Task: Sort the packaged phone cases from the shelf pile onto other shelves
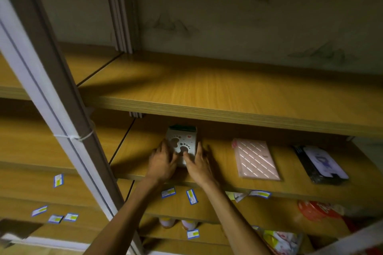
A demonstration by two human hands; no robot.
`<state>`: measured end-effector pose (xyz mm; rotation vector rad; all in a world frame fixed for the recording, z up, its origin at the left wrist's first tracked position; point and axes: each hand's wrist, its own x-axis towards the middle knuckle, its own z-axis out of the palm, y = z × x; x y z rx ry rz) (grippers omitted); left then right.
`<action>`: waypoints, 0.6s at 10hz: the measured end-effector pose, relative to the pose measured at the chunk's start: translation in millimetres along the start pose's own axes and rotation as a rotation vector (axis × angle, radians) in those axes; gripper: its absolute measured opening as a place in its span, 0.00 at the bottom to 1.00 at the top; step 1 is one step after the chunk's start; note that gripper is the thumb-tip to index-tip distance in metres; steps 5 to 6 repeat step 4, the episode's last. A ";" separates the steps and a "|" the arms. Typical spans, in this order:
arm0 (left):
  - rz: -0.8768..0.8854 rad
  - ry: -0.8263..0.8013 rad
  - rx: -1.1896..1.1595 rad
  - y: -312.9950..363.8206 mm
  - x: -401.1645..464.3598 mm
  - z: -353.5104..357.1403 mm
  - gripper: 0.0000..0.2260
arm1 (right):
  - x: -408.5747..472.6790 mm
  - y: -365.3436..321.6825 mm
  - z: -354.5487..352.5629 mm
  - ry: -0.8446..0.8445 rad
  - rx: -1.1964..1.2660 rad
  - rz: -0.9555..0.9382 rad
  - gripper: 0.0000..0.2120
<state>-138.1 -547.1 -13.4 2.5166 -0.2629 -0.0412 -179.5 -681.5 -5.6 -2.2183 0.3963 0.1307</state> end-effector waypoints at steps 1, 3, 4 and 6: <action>0.010 -0.033 0.119 4.9 -10.2 -3.1 0.30 | -18.8 6.3 -18.0 -0.027 0.009 -0.008 0.36; 0.035 -0.102 0.292 22.3 -33.3 -22.6 0.36 | -93.8 25.6 -76.8 -0.030 -0.021 -0.116 0.30; 0.116 -0.121 0.358 41.0 -48.1 -37.6 0.40 | -144.8 36.1 -115.1 0.006 -0.023 -0.198 0.24; 0.116 -0.121 0.358 41.0 -48.1 -37.6 0.40 | -144.8 36.1 -115.1 0.006 -0.023 -0.198 0.24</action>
